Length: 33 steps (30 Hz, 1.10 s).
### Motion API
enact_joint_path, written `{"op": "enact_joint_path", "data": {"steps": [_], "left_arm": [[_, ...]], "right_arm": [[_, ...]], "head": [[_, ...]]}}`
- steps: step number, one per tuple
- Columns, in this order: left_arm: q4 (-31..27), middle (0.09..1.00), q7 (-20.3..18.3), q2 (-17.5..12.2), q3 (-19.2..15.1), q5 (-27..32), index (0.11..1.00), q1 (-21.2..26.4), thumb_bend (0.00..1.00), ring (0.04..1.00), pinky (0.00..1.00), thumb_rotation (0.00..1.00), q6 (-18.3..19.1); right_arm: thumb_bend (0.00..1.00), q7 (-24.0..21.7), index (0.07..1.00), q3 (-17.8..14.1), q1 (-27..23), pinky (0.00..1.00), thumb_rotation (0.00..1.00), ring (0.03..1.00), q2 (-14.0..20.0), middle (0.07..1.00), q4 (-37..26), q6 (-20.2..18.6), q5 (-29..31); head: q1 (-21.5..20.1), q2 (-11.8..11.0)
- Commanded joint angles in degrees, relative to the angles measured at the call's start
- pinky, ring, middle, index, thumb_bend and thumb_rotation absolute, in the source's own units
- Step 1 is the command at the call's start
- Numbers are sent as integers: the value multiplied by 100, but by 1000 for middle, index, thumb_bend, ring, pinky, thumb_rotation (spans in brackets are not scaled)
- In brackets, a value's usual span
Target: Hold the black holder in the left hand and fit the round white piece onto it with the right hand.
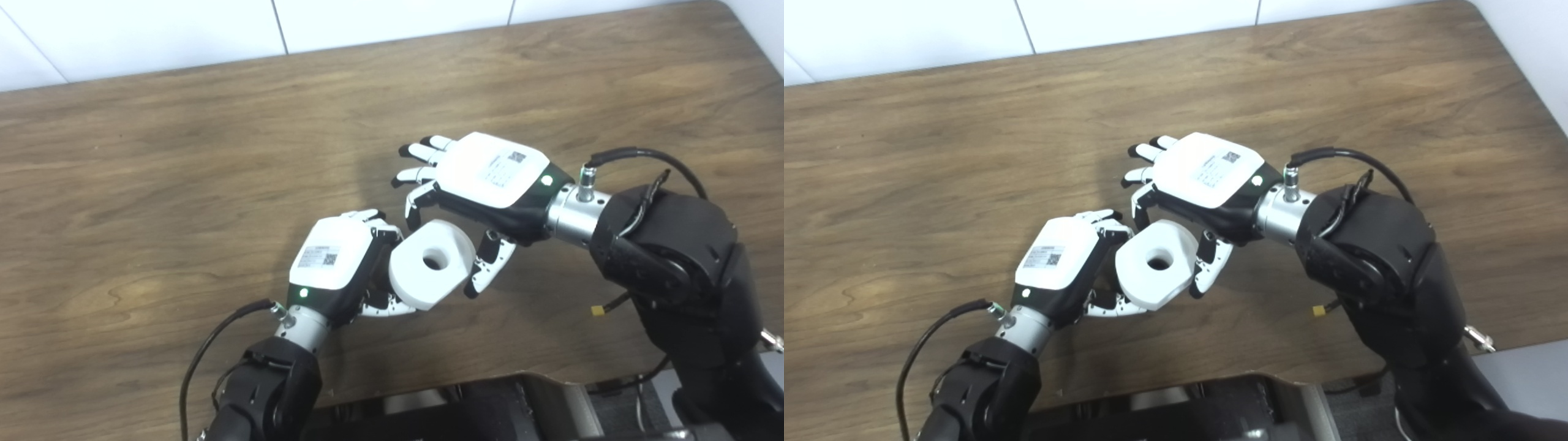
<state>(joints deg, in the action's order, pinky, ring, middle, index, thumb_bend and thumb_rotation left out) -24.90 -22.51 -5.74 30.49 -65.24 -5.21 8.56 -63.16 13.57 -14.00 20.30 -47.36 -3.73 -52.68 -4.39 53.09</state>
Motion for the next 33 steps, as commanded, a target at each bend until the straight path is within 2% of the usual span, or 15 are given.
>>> {"op": "enact_joint_path", "data": {"steps": [1,6,12,14,17,19,24,29,33], "left_arm": [[181,785,-388,-29,100,-2,489,-92,520,852,851,55,52],[182,786,-409,-28,105,-8,489,-82,519,853,850,55,58],[193,786,-389,-38,107,-6,489,-84,520,851,849,56,42],[204,788,-401,-45,105,1,489,-75,519,853,853,56,42],[219,788,-412,-59,104,-10,489,-63,519,854,854,56,41],[207,787,-430,-63,99,-11,489,-61,519,854,853,57,47],[209,782,-407,-89,72,12,489,-65,520,852,852,55,41],[165,780,-475,-105,57,26,489,-65,519,853,860,56,68],[172,773,-463,-138,45,75,489,-50,519,843,851,57,41]], "right_arm": [[969,12,655,-81,-174,1000,274,1000,19,897,-186,-21,15],[992,-111,680,-121,-275,1000,327,1000,32,909,-247,-121,62],[1000,-749,768,-184,-724,1000,388,1000,106,942,-532,-496,153],[1000,-909,794,-162,-907,1000,395,1000,226,957,-616,-687,225],[1000,-957,832,17,-1229,1000,430,1000,602,981,-695,-1124,425],[1000,-957,846,151,-1434,1000,442,1000,806,988,-706,-1276,468],[1000,-955,880,365,-1726,1000,450,1000,1032,996,-707,-1414,484],[1000,-959,885,389,-1796,1000,448,1000,1092,999,-707,-1487,508],[1000,-954,869,274,-1756,1000,442,1000,1036,990,-707,-1446,537]], "head": [[-12,-14],[-6,-25],[-6,-25],[-19,-42],[-34,-58],[-36,-65],[-21,-74],[-15,-63],[17,-64]]}}
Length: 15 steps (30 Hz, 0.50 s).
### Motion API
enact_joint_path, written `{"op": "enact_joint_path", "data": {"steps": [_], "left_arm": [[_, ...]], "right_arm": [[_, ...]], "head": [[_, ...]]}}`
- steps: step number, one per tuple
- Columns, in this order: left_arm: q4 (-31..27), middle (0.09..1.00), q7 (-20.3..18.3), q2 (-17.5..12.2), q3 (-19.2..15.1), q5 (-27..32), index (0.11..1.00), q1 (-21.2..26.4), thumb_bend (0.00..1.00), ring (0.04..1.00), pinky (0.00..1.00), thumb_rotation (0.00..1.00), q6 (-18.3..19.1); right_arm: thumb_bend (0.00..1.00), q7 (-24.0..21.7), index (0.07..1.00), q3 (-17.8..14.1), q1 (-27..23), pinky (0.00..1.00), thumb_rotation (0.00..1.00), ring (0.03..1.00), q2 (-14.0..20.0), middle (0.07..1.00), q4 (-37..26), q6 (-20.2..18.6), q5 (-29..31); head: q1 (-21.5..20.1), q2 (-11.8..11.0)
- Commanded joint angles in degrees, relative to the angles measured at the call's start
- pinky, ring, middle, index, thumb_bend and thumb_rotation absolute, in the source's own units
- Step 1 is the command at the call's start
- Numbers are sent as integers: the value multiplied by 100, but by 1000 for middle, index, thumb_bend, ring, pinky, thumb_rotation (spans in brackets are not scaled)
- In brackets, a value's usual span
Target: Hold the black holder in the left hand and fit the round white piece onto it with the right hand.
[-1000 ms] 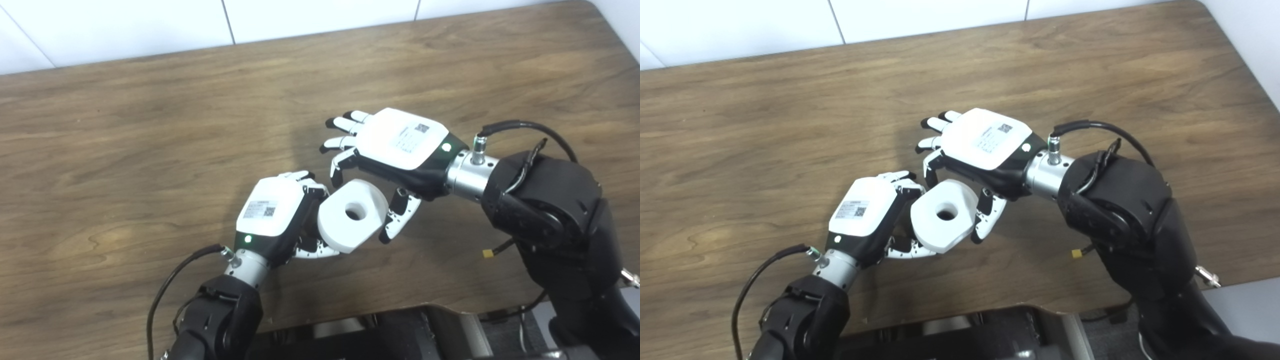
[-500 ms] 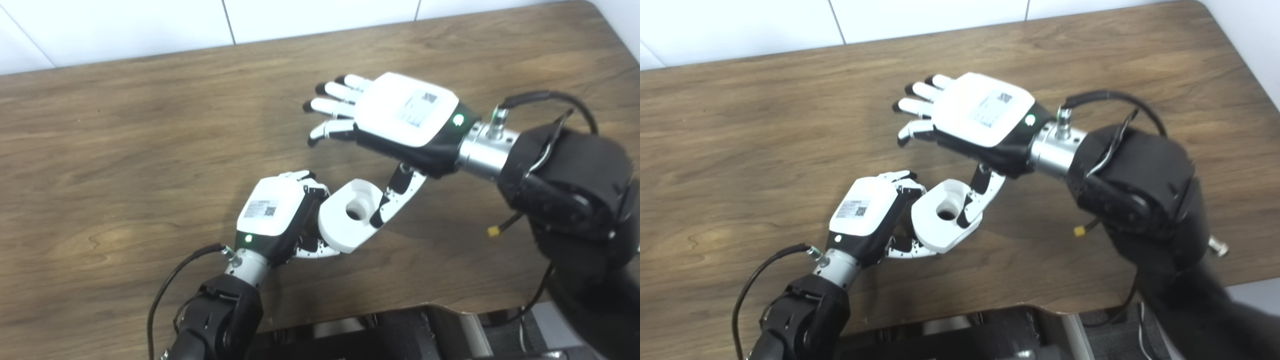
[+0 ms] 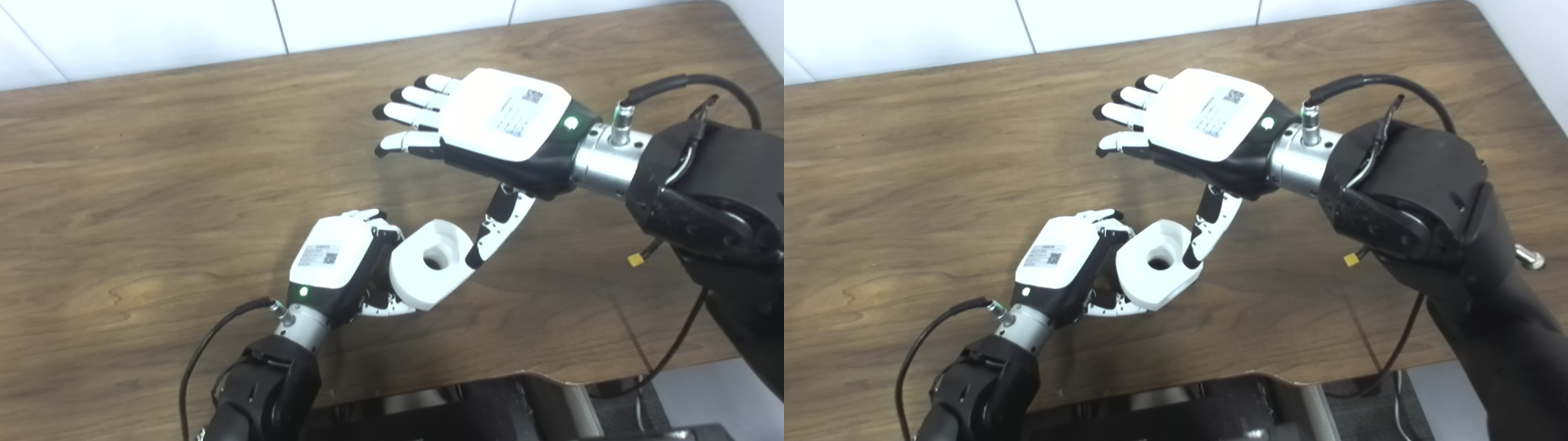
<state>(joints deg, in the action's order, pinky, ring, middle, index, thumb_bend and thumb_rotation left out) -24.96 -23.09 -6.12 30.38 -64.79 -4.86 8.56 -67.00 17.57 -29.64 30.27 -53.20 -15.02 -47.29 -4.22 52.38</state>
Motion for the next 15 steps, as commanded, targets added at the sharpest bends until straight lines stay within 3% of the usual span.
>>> {"op": "enact_joint_path", "data": {"steps": [1,10,12,15], "left_arm": [[175,772,-437,-103,51,23,489,-79,520,841,849,58,57],[-49,782,-1151,-57,111,-292,495,49,522,848,870,78,269],[-154,795,-1426,-34,99,-306,634,76,791,856,877,234,335],[-312,814,-1764,-24,78,-307,725,103,887,863,880,299,391]], "right_arm": [[1000,-568,868,-154,-177,1000,442,1000,19,989,-123,-307,-3],[1000,-551,860,-362,-72,1000,466,1000,13,987,-123,-300,-3],[1000,-540,861,-417,-75,1000,466,1000,42,985,-123,-285,4],[1000,-537,860,-526,-83,1000,446,1000,88,981,-123,-365,25]], "head": [[10,6],[76,21],[76,21],[119,24]]}}
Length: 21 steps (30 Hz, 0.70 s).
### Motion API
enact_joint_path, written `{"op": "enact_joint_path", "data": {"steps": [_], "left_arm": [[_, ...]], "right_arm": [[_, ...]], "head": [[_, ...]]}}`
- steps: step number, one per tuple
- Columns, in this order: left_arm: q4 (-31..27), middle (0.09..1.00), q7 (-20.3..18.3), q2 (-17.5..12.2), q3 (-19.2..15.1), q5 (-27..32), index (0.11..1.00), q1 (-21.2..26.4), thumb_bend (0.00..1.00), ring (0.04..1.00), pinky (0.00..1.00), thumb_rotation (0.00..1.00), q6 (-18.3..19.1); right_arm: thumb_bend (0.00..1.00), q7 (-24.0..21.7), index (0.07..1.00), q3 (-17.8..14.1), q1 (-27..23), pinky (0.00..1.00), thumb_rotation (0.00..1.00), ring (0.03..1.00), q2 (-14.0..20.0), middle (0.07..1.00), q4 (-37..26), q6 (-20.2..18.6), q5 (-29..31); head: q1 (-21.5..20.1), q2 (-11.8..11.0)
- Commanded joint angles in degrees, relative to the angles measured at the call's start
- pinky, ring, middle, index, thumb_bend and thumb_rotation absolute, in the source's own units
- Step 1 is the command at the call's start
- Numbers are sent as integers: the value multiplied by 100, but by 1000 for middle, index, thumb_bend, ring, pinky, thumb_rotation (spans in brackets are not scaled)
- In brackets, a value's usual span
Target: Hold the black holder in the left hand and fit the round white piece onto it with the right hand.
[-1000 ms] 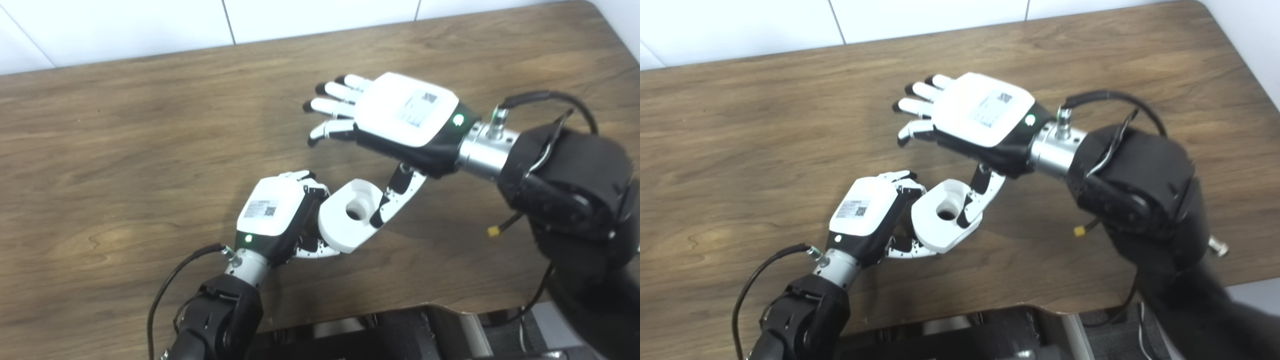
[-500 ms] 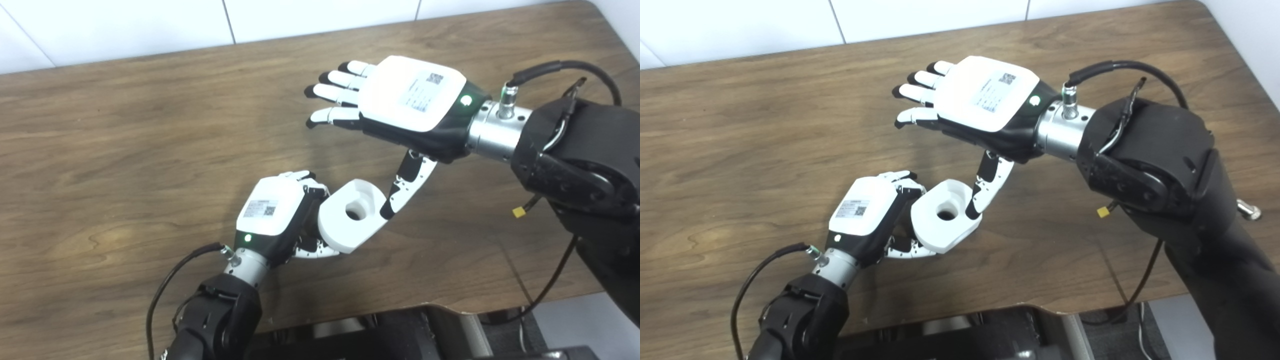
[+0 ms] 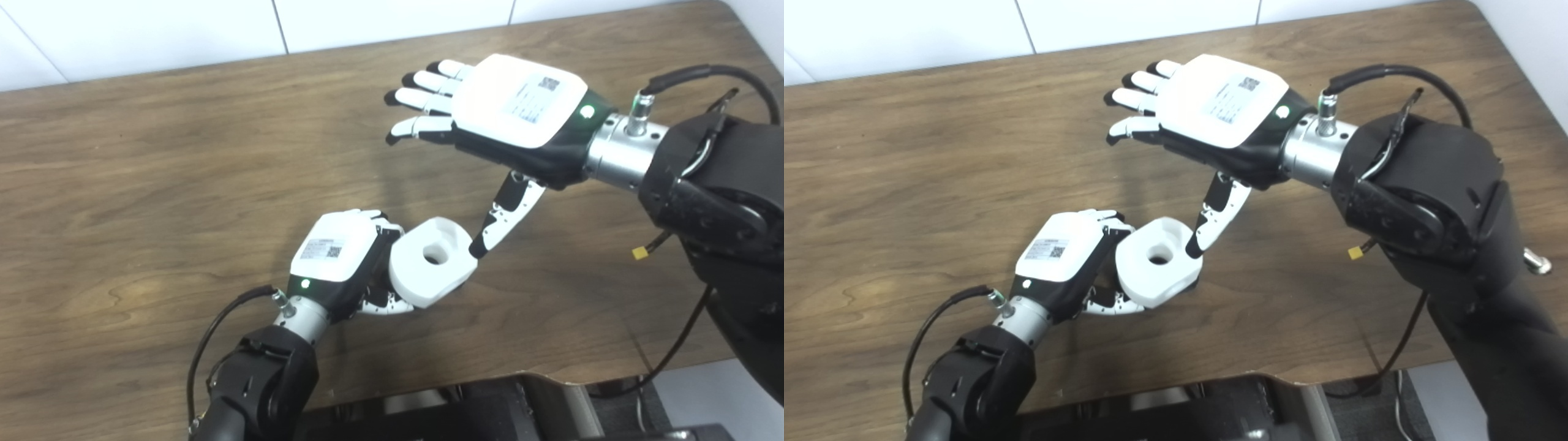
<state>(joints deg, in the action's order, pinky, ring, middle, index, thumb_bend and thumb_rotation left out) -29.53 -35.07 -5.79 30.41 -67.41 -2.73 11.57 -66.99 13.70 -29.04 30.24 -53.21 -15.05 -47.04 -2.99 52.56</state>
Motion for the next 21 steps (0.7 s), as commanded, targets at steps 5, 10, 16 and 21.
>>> {"op": "enact_joint_path", "data": {"steps": [5,10,16,21], "left_arm": [[-22,855,-870,-128,25,-86,812,-101,933,878,874,314,108],[-145,884,-1140,-170,-72,-222,856,-103,924,895,878,323,111],[-145,886,-1104,-216,-160,-253,838,-171,876,895,874,328,35],[-227,887,-1179,-195,-245,-327,845,-193,870,898,878,325,32]], "right_arm": [[1000,-539,859,-271,-163,1000,418,1000,122,978,-121,-467,53],[1000,-508,860,-330,-185,1000,450,1000,164,979,-121,-512,157],[1000,-472,856,-349,-200,1000,453,1000,202,977,-120,-555,189],[1000,-411,853,-356,-196,1000,448,1000,208,976,-116,-570,235]], "head": [[4,8],[28,0],[45,3],[45,3]]}}
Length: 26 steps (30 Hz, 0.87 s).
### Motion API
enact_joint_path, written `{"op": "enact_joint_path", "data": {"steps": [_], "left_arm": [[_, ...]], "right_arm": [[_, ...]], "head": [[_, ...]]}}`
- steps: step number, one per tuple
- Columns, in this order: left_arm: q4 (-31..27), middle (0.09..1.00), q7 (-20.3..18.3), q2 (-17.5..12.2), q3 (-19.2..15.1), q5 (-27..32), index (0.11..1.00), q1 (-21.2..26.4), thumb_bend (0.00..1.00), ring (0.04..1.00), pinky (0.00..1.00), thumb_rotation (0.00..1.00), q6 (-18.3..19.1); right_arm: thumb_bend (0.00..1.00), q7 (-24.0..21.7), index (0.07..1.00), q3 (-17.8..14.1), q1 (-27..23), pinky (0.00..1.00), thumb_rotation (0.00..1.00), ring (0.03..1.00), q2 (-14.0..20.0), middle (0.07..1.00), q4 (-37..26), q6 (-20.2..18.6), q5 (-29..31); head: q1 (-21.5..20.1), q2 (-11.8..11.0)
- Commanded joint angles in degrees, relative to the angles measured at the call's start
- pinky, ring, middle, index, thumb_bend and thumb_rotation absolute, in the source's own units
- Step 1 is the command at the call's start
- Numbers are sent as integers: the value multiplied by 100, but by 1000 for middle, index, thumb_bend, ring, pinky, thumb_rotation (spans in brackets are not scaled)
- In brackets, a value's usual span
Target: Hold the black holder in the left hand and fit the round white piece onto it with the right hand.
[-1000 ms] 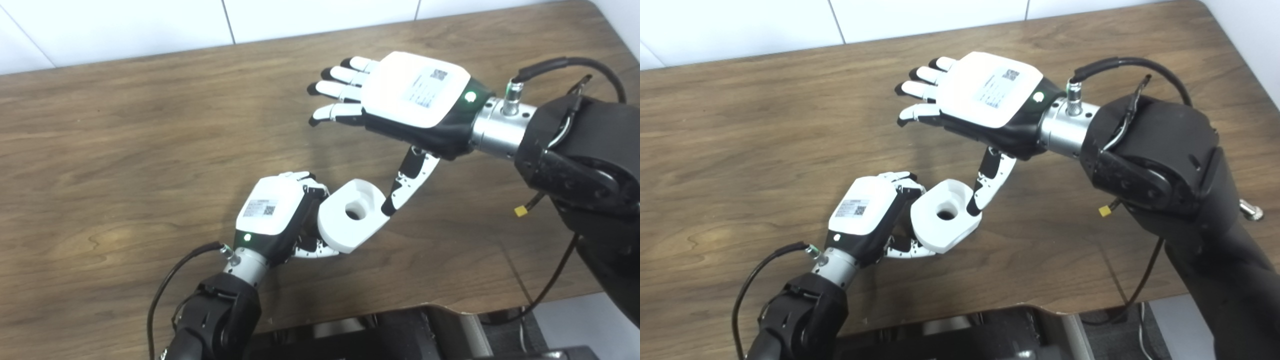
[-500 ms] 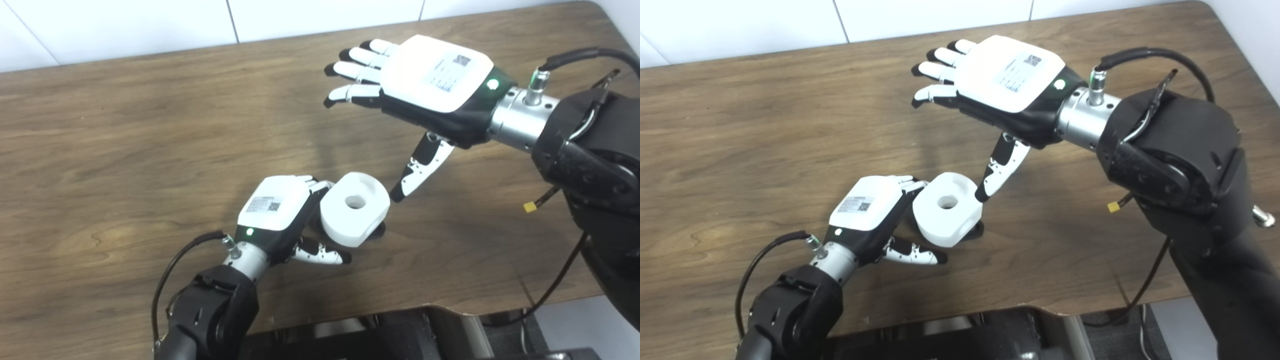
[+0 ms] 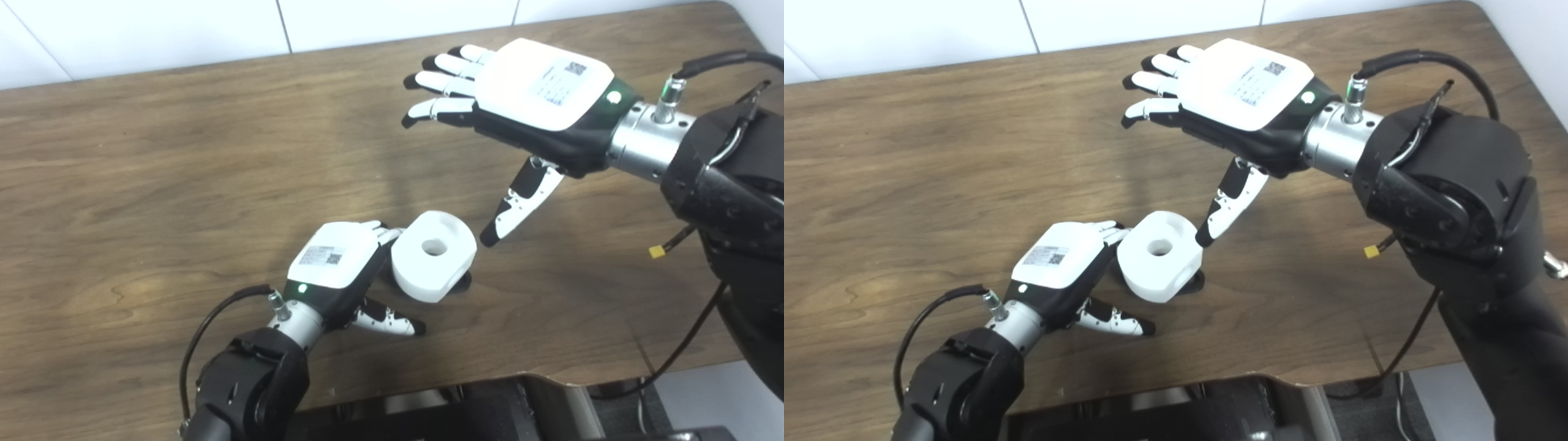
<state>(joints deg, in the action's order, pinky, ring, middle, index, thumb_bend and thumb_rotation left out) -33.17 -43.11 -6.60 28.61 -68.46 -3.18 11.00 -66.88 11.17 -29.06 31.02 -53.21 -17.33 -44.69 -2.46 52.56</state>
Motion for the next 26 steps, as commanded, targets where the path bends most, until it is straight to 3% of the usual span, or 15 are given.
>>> {"op": "enact_joint_path", "data": {"steps": [1,7,12,19,26], "left_arm": [[116,888,-390,-111,-96,-231,848,-155,872,899,883,325,98],[7,897,-327,-223,-514,-82,878,-172,868,903,886,322,158],[-61,914,-175,-376,-1071,143,915,-209,862,907,862,372,155],[-251,874,920,-380,-1949,1447,887,-525,876,841,728,387,-74],[-573,888,1342,-353,-2325,1973,875,-588,862,844,684,478,-63]], "right_arm": [[1000,-425,853,-96,-191,1000,450,1000,126,977,-115,-343,-12],[1000,-440,851,-54,-166,1000,459,1000,80,974,-110,-354,-87],[1000,-330,849,-98,-37,1000,494,1000,86,965,-111,-325,-44],[985,-45,855,-279,429,999,641,1000,153,949,-41,-219,65],[902,340,880,-556,1013,988,787,1000,279,948,165,3,142]], "head": [[26,-22],[72,-45],[95,-70],[158,-92],[204,-111]]}}
